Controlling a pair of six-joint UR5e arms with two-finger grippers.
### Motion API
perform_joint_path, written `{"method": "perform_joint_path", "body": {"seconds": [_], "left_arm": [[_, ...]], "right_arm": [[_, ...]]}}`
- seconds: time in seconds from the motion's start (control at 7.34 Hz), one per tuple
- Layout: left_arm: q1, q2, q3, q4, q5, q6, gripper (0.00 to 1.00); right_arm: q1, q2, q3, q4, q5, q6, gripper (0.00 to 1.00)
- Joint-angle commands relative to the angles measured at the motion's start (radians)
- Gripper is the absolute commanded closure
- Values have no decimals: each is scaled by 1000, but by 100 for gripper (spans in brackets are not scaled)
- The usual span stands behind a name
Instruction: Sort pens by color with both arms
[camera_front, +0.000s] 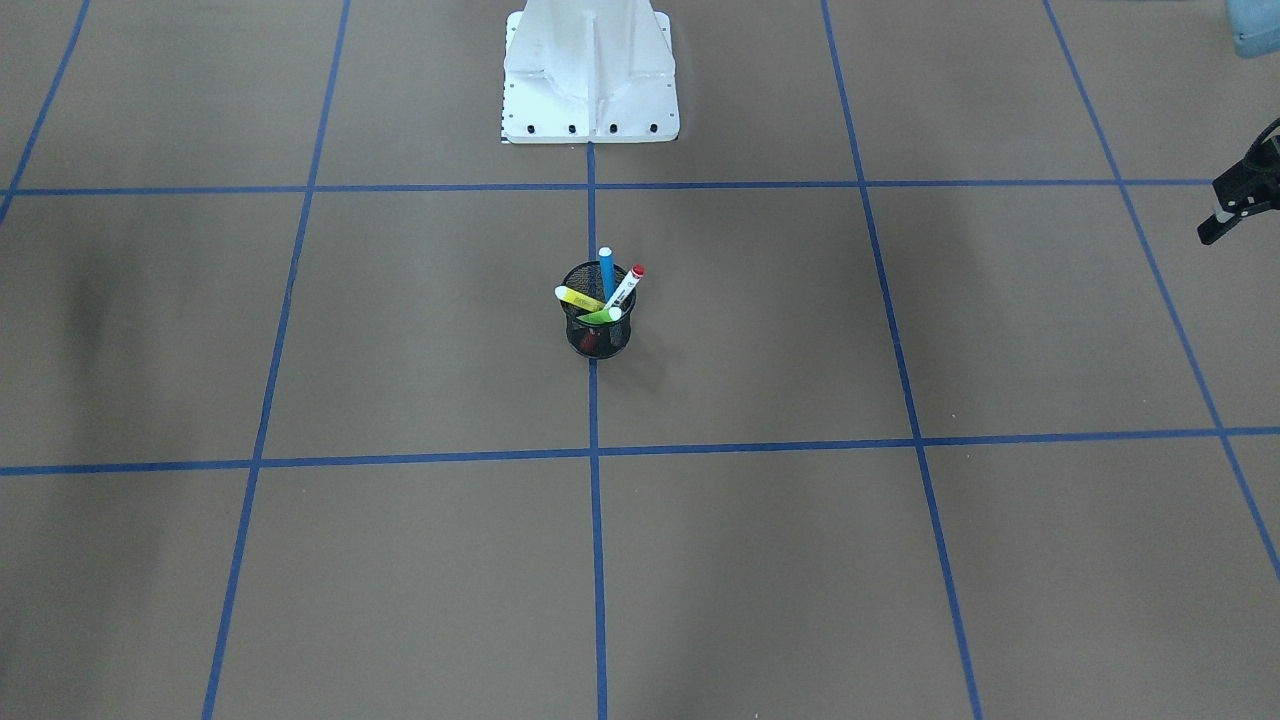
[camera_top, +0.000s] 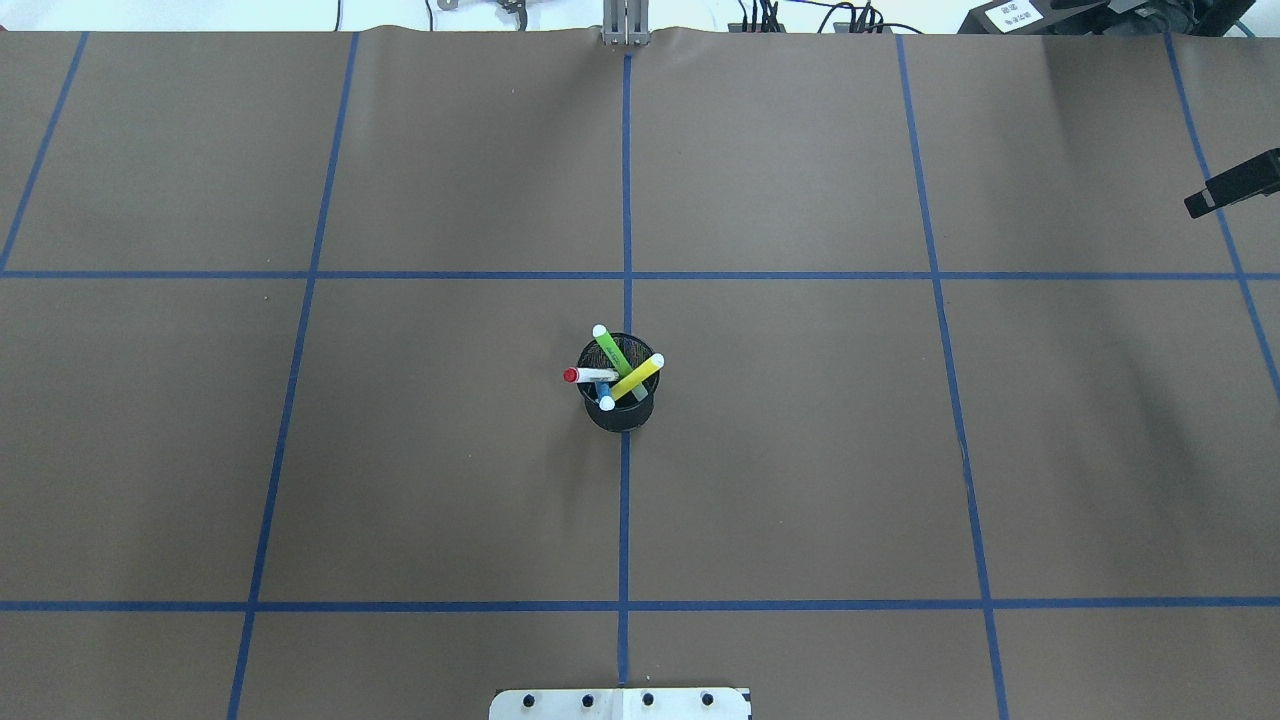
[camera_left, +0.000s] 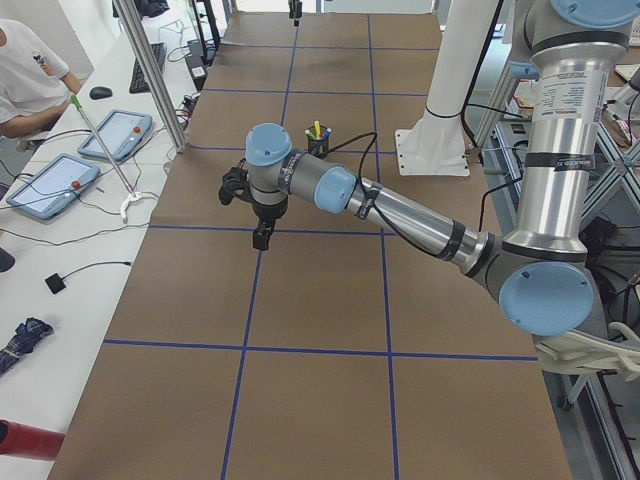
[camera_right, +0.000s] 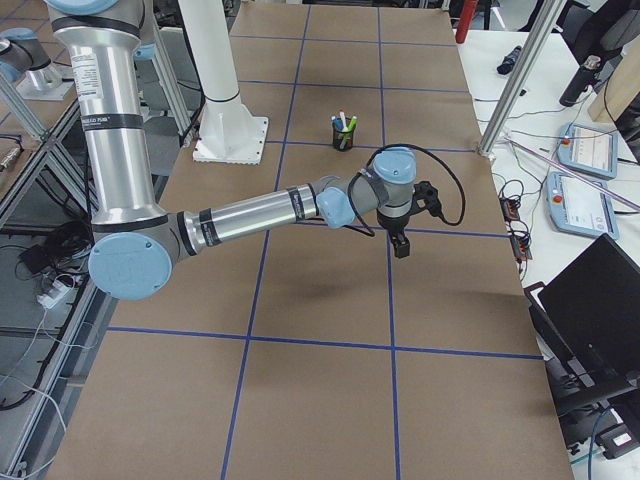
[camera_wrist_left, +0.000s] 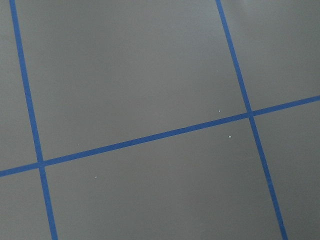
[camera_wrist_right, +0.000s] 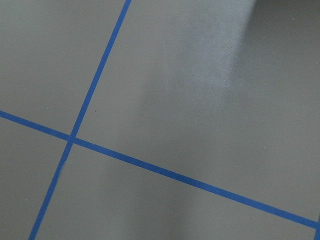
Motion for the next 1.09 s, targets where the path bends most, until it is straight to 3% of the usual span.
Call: {"method": "perform_joint_path", "body": {"seconds": [0.0,0.27,0.54,0.95], "left_arm": [[2,0,8,-16,-2,-8,0],[3,3,5,-14,-2,-8,0],[3,0,5,-14,-2,-8,0],[0,9,12,-8,34,-27,0]], "right_arm": [[0,0,2,1,0,0,0],[0,0,4,1,2,0,0],[-18,18,-62,1,-3,3,0],[32,23,-10,-1,-6,2,0]]}}
